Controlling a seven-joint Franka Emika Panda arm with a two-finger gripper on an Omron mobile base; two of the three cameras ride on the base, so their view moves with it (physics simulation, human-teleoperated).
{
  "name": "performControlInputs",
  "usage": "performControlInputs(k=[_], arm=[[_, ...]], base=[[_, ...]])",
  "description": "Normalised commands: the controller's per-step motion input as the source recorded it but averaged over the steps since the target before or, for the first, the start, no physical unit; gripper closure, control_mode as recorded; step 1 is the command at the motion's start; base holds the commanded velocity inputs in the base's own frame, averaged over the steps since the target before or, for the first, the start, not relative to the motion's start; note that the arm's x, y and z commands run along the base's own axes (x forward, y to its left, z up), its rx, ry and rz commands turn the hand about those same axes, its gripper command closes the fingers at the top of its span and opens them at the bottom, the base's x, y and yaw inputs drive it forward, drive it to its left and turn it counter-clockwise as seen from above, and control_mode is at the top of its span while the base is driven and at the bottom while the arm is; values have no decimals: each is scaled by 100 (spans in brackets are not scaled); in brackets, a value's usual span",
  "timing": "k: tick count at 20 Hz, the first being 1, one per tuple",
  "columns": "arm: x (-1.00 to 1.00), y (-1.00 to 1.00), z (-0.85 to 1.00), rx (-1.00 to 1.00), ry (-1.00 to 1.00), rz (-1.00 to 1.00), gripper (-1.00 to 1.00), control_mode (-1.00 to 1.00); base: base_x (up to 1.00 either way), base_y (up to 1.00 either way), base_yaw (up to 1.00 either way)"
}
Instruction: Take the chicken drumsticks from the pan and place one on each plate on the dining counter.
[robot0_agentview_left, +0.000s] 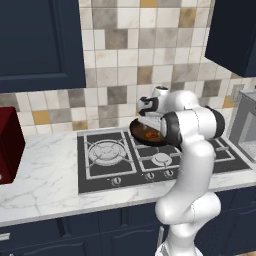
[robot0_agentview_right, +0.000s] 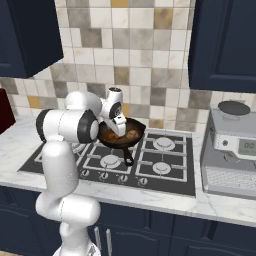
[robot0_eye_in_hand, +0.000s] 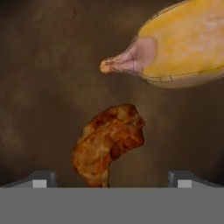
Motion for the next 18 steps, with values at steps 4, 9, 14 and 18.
performControlInputs(k=[4,9,14,18], arm=[[24,0,-25,0,1,0,-100,-100],[22,2,-17,-1,2,-1,-100,-100],[1,7,-16,-4,3,-5,-100,-100],[0,8,-17,-4,2,-7,-100,-100]], base=[[0,0,0],[0,0,0],[0,0,0],[0,0,0]])
